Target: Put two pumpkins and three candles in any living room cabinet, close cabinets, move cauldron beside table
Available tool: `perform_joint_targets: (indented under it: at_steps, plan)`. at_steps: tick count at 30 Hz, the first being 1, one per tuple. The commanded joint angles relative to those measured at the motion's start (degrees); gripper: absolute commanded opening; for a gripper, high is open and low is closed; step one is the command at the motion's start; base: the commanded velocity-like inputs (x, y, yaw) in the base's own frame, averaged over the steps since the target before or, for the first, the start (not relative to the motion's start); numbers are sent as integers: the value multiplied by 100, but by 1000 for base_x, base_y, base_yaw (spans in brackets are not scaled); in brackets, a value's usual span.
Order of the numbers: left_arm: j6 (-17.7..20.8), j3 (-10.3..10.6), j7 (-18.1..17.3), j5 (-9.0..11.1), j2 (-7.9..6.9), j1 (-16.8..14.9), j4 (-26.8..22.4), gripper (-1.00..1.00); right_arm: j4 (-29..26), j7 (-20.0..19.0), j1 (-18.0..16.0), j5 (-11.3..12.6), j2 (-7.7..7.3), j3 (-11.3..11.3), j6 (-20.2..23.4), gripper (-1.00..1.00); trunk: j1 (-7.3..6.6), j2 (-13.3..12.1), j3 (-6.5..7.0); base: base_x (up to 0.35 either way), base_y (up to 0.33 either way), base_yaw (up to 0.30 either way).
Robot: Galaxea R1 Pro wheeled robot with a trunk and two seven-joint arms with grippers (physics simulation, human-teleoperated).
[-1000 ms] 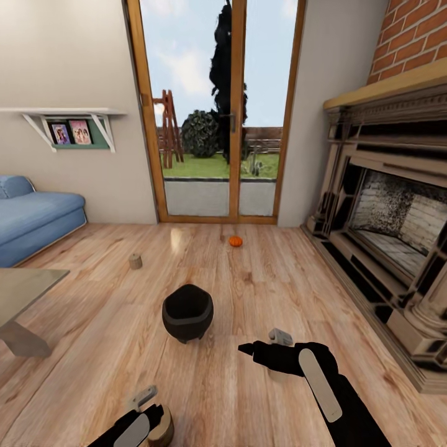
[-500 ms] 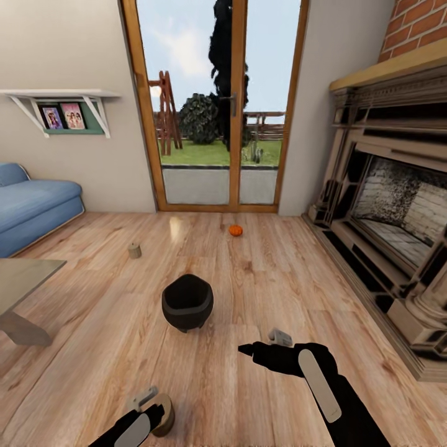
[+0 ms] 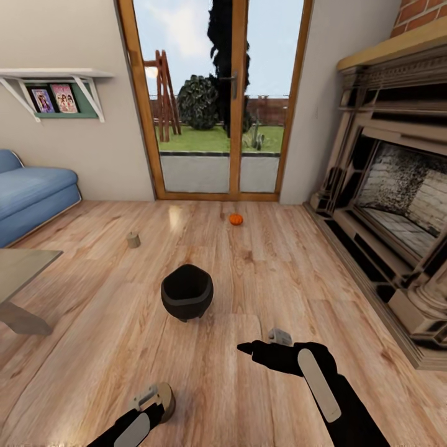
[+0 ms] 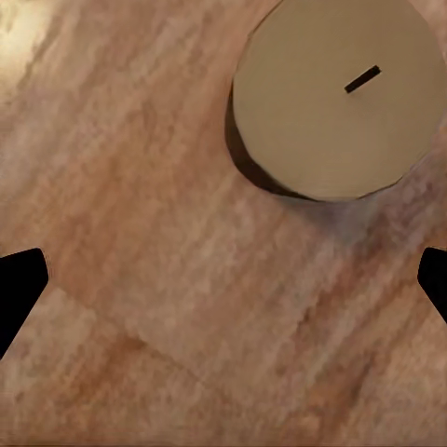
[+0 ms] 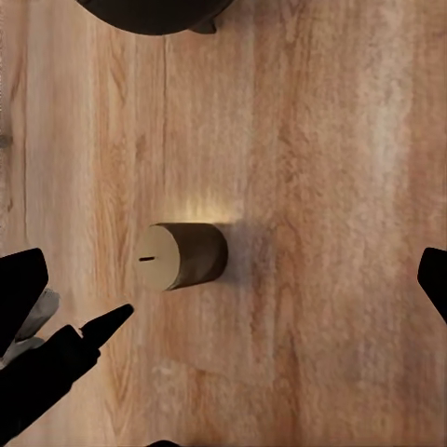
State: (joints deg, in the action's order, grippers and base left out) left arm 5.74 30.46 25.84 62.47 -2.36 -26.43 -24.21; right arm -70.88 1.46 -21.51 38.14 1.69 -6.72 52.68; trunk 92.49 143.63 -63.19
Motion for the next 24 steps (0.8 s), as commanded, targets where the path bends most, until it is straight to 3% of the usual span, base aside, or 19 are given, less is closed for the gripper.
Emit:
perform_joint_targets:
  at_steps: [1, 5, 13, 19, 24]
  plan:
    - [22, 40, 44, 19, -7, -3, -15, 100, -35, 14, -3, 32, 3, -1, 28, 100, 1, 4, -28, 0, 0, 0]
    - [25, 51, 42, -3, 21, -3, -9, 100, -19, 27, -3, 20, 5, 6, 40, 100, 11, 9, -117, 0, 0, 0]
    - [26, 135, 36, -272, 169, 0, -54, 100, 13, 30, -3, 31, -6, -9, 24, 100, 11, 9, -117, 0, 0, 0]
    - [31, 520, 35, -426, 422, -2, -57, 100, 3, 30, -3, 17, -10, -20, 43, 100, 11, 9, -117, 42, 0, 0]
    - [32, 598, 35, -447, 508, -2, -58, 100, 3, 30, -3, 11, -11, -22, 54, 100, 11, 9, -117, 42, 0, 0]
